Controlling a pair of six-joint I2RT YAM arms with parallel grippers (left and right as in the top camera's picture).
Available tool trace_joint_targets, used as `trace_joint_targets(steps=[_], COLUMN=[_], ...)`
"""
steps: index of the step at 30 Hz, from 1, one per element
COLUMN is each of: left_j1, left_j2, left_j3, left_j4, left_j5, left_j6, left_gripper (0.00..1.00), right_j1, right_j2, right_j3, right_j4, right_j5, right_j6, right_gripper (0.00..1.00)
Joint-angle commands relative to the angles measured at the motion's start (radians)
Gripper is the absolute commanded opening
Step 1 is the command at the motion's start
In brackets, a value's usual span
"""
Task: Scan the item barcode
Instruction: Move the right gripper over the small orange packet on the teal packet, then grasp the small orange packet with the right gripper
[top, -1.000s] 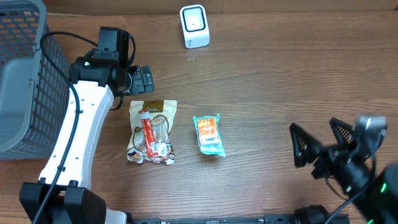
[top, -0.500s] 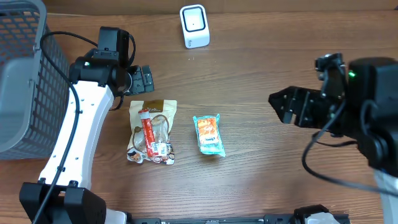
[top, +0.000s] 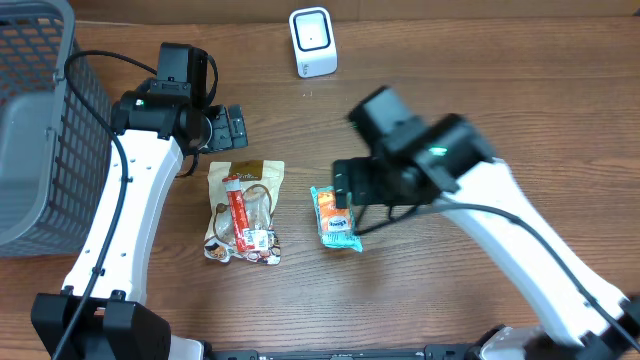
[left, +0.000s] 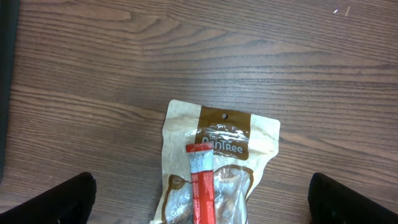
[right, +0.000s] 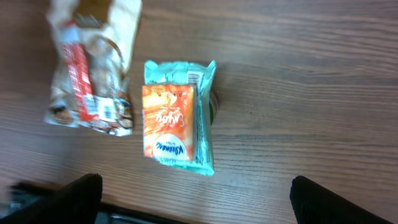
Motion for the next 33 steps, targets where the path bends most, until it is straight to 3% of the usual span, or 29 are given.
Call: trace_joint_targets(steps=[1, 7, 14, 19, 22, 26, 29, 31, 33], left_j1=[0.002, 0.002, 0.002, 0.002, 0.002, 0.002, 0.002, 0.002, 0.002], left_j2=[0.005, 0.005, 0.005, 0.005, 0.005, 0.005, 0.005, 0.005, 0.005], left_j3=[0.018, 0.018, 0.018, 0.018, 0.018, 0.018, 0.018, 0.018, 0.018], left_j4=[0.001, 0.001, 0.001, 0.001, 0.001, 0.001, 0.001, 0.001, 0.001], left_j5=[-0.006, -0.005, -0.006, -0.005, -0.006, -0.006, -0.005, -0.006, -0.005], left_j6=[-0.014, -0.014, -0.014, -0.014, -0.014, -0.014, -0.014, -0.014, -0.014], left_gripper=[1.00, 1.00, 1.00, 1.00, 1.00, 1.00, 1.00, 1.00, 1.00], right_j1=[0.063, 0.093, 0.097, 0.096, 0.096, 0.096, 0.096, 0.098, 0.099], right_j2=[0.099, 0.233, 0.261, 0.253, 0.237, 0.219, 0.220, 0.220, 0.223], right_j3=[-0.010, -0.010, -0.009, 0.054, 0.140, 0.216, 0.205, 0.192, 0.183], right_j4=[0.003, 0.060, 0.098, 0.067, 0.032, -0.013, -0.008, 0.005, 0.018], right_j5=[0.076, 0.079, 0.060, 0.060, 0.061, 0.035, -0.015, -0.036, -0.073], right_j6=[0.041, 0.040, 0.041, 0.037, 0.037, 0.080, 0.090, 0.090, 0.089], right_gripper=[1.00, 0.96, 0.95, 0.77, 0.76, 0.62, 0.63, 0.73, 0.73])
